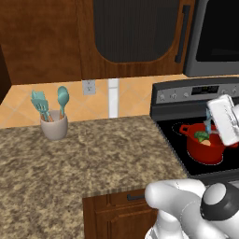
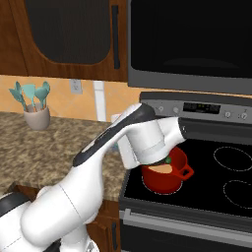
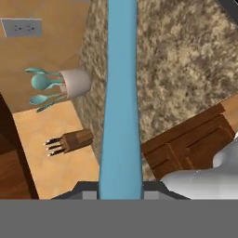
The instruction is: Put the squash and broccoli in the pot. Retrieve the spatula and lightly stir the vegetables in the pot.
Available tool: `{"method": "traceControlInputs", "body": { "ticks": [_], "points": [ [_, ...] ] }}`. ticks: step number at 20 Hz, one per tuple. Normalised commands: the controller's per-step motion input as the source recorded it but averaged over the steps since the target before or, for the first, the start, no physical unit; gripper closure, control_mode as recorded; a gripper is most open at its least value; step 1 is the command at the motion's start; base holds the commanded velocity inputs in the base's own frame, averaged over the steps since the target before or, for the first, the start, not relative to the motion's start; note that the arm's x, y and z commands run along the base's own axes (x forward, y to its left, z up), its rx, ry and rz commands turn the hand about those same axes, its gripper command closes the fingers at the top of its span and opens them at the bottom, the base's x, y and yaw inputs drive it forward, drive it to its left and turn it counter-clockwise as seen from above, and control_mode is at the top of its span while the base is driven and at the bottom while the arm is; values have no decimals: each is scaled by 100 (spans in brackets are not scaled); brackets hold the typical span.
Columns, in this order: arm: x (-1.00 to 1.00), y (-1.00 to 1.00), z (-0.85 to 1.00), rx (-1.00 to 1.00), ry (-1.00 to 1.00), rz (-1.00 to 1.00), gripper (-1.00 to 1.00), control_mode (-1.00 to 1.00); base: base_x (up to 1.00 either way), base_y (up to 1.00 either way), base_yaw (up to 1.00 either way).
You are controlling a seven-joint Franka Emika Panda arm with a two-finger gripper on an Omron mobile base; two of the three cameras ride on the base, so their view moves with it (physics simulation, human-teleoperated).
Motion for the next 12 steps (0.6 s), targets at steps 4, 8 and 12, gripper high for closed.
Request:
{"method": "traceControlInputs", "body": {
  "ticks": [4,8,12],
  "points": [
    [5,0,0,22,11,-20,100,-100,0,0,0],
    [4,-2,0,22,12,-19,100,-100,0,0,0],
    [17,0,0,23,16,-20,100,-100,0,0,0]
  ]
}}
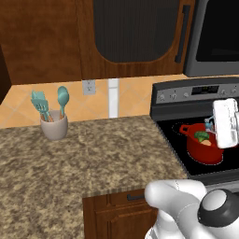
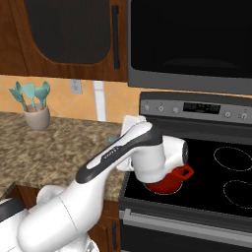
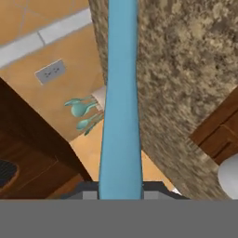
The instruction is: Put the squash and broccoli in the pot. Retrieve the spatula and lightly stir the vegetables in the pot.
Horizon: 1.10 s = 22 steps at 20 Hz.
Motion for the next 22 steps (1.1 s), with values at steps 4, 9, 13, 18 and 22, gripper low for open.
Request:
{"method": "traceControlInputs", "body": {
  "ticks": [4,9,13,18,22],
  "points": [
    [3,-13,0,15,19,-16,100,-100,0,0,0],
    [10,-8,0,13,18,-18,100,-100,0,0,0],
    [7,-12,7,18,21,-20,100,-100,0,0,0],
    [24,-15,2,25,21,-21,100,-100,0,0,0],
    [24,-14,0,27,9,-18,100,-100,0,0,0]
  ]
}}
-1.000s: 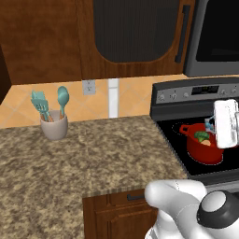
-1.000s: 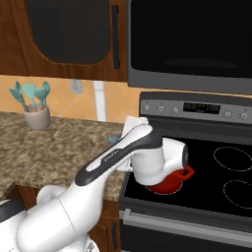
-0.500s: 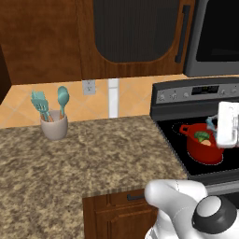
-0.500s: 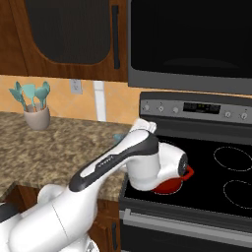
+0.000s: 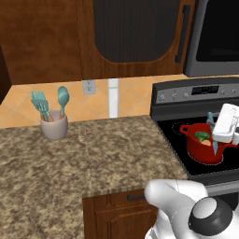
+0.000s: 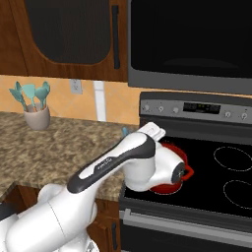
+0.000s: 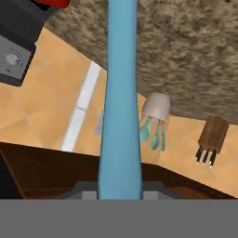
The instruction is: Put the squash and broccoli in the pot. Retrieve the spatula and lightly stir the vegetables in the pot.
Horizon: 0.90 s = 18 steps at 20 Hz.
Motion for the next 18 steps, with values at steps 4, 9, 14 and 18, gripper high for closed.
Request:
{"method": "traceControlInputs", "body": {
  "ticks": [4,9,14,18],
  "points": [
    [5,-15,0,25,0,-12,100,-100,0,0,0],
    [0,-6,0,5,0,-1,100,-100,0,0,0],
    [0,-33,22,13,0,-1,100,-100,0,0,0],
    [0,-42,32,16,1,-3,100,-100,0,0,0]
  ]
}}
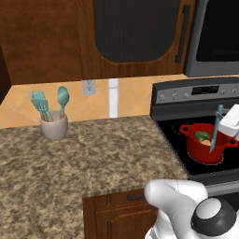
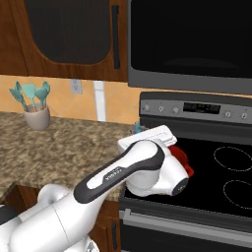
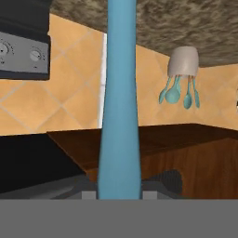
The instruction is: Put the squash and broccoli in the pot. Retrieve the spatula and lightly stir the vegetables in the pot.
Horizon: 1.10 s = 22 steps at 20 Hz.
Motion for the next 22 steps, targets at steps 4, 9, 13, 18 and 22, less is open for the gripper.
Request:
{"method": "traceControlInputs", "body": {
  "ticks": [4,9,13,18,22],
  "points": [
    [3,-28,0,3,0,-2,100,-100,0,0,0],
    [19,-25,2,6,0,-4,100,-100,0,0,0],
    [18,-21,17,13,0,-3,100,-100,0,0,0],
    [26,-12,0,4,0,-1,100,-100,0,0,0],
    [38,-17,0,0,3,-2,100,-100,0,0,0]
  ]
}}
